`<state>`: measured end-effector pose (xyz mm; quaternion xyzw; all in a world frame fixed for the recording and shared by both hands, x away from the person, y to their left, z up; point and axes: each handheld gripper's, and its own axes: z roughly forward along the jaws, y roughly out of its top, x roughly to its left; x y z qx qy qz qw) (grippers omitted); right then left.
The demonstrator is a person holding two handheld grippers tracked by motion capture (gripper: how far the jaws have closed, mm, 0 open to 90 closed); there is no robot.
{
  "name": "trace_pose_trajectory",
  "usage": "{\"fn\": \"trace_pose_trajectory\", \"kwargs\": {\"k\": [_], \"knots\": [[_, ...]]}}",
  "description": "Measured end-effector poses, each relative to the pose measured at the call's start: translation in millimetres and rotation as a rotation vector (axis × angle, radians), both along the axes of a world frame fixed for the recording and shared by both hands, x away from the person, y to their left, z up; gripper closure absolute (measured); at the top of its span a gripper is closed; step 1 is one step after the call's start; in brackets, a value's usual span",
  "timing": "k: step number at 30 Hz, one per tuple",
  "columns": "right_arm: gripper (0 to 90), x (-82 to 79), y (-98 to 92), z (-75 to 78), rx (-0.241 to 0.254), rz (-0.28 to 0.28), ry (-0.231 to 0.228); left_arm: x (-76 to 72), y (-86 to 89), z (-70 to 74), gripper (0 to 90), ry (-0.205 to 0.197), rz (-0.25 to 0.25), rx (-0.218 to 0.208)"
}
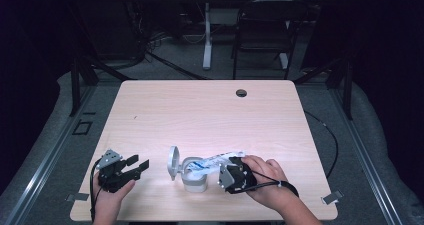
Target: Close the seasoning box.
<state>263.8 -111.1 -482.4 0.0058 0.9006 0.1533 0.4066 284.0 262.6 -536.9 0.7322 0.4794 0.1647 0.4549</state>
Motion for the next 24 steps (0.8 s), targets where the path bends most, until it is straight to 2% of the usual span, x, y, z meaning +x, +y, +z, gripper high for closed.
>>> {"fn": "trace_pose_trajectory", "kwargs": {"k": [1, 14, 17, 22, 23, 24], "knots": [[90.0, 0.1, -0.5, 0.5, -0.007, 0.001, -0.004, 0.0, 0.1, -0.1, 47.8, 0.000, 0.001, 0.000], [90.0, 1.1, -10.6, -1.2, 0.148, -0.058, 0.062, 0.0, -0.3, -0.5, 47.8, 0.001, 0.000, 0.002], [90.0, 1.8, -13.6, -0.5, 0.191, -0.070, 0.082, 0.1, 0.0, -0.6, 47.8, 0.001, 0.000, 0.002], [90.0, 3.4, -19.4, -3.6, 0.285, -0.099, 0.116, 0.2, 0.6, -1.3, 47.8, 0.004, 0.005, -0.001], [90.0, 3.7, -20.3, -5.5, 0.318, -0.100, 0.123, 0.2, 0.7, -1.4, 47.8, 0.004, 0.006, 0.000], [90.0, 3.9, -21.6, -5.0, 0.327, -0.105, 0.132, 0.2, 0.6, -1.5, 47.7, 0.005, 0.006, -0.001]]}}
